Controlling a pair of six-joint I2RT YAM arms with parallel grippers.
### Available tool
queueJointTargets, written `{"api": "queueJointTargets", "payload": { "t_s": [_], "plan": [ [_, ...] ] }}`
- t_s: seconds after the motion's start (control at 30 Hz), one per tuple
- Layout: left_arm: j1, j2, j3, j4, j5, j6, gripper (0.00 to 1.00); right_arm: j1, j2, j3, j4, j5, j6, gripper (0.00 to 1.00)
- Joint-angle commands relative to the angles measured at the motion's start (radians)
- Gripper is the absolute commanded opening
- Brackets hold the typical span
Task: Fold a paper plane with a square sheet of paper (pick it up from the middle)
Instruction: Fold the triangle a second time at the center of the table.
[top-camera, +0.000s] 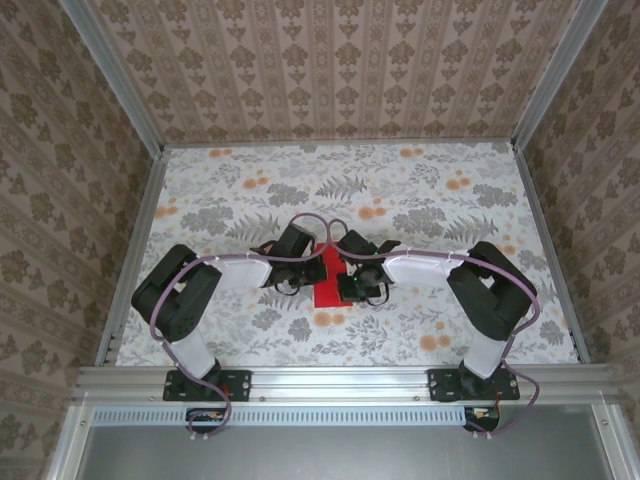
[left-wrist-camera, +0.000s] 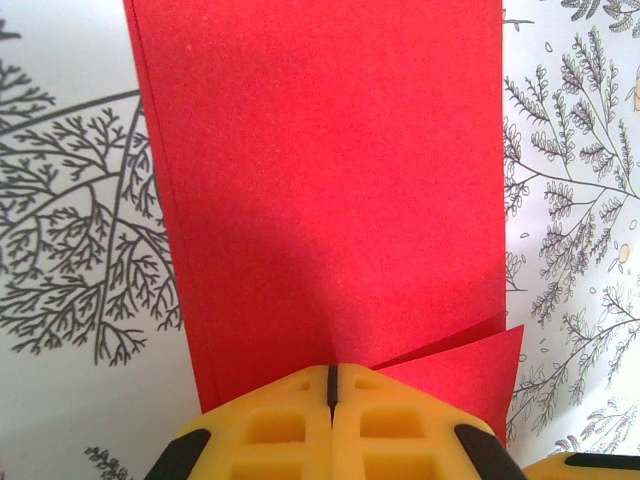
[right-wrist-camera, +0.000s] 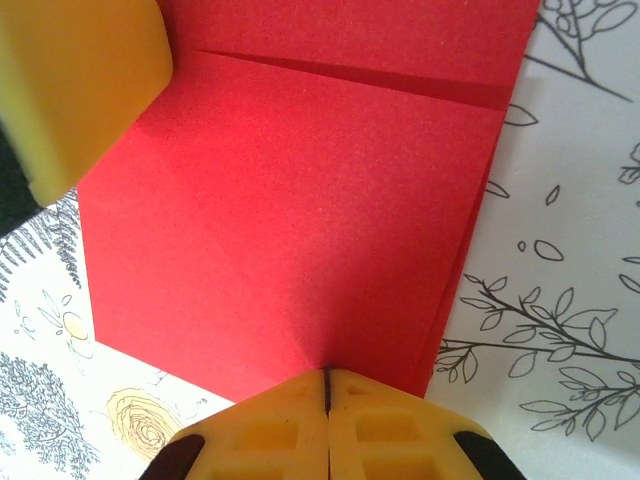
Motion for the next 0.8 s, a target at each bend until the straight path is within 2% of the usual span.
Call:
{"api": "queueJointTargets", "payload": {
  "t_s": [0.0,0.3,0.5,0.77],
  "plan": [
    [0.005,0.084,-0.039,-0.173,-0.135,-0.004,0.03,-0.018,-0.021,-0.058,-0.051,0.007,-0.020,0.07],
    [0.005,0.092,-0.036,-0.169,-0.128,0.003,0.03,-0.078,-0.123,-0.193,0.049,-0.100,-0.021,0.08],
    [0.005,0.093,-0.033,-0.149,-0.106,0.008,0.03,-0.096,-0.222,-0.186,0.120,-0.166,-0.022,0.09],
    [0.004,0.088,-0.030,-0.137,-0.090,0.014,0.03,-0.085,-0.108,-0.095,0.189,-0.236,0.013,0.08]
  ]
}}
